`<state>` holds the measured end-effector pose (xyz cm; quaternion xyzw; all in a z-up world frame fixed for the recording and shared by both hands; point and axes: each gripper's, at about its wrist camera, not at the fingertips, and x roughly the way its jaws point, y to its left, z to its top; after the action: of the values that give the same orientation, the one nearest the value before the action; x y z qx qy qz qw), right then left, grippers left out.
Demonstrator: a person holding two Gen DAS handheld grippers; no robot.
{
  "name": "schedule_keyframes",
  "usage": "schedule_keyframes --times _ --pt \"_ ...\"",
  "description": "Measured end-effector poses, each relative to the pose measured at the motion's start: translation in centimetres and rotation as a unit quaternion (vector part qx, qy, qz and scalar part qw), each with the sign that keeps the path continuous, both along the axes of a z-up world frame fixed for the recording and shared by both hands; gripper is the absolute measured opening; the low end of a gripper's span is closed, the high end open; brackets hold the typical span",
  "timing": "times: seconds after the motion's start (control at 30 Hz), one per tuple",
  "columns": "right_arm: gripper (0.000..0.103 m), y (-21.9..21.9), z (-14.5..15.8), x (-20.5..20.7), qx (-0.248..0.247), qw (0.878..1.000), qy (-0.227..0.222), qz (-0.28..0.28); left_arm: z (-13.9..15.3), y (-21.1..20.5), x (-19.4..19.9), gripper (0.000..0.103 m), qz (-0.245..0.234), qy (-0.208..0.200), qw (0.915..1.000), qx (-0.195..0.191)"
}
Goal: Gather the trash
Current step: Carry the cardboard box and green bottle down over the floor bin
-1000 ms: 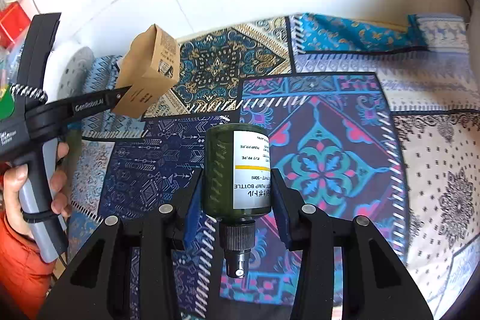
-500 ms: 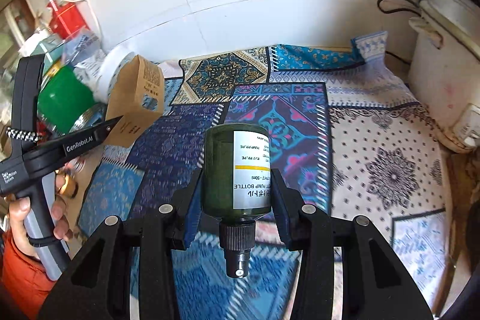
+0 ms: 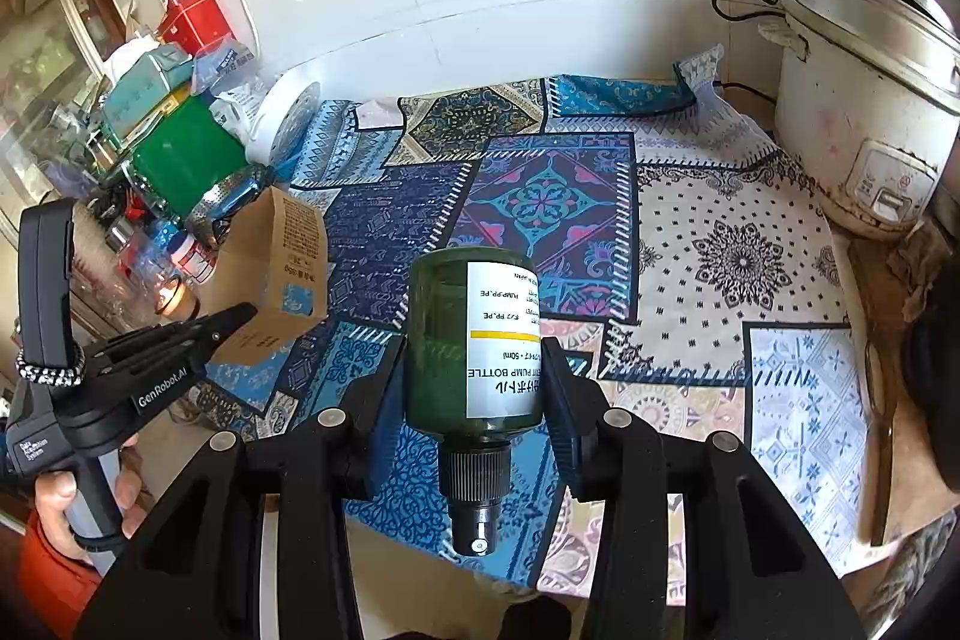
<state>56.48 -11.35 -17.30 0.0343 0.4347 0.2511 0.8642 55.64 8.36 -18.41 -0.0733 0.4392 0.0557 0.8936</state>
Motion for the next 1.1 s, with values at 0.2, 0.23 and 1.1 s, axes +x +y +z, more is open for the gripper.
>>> schedule_keyframes --times 0.2,0.23,1.1 --pt "0.039 0.7 -1.0 -5.2 -0.004 1.000 0.004 -0.021 -1.6 -0.2 -5.0 0.000 -0.021 0.009 0.9997 -0.007" --pt "0.039 0.9 -1.2 -6.2 -0.003 1.000 0.004 -0.025 -1.9 -0.1 -6.1 0.000 -0.027 0.010 0.9995 -0.010" --pt "0.039 -1.3 -20.2 -19.0 -0.061 0.980 0.181 -0.052 -21.8 -1.7 -19.2 0.000 -0.056 0.188 0.9806 -0.007"
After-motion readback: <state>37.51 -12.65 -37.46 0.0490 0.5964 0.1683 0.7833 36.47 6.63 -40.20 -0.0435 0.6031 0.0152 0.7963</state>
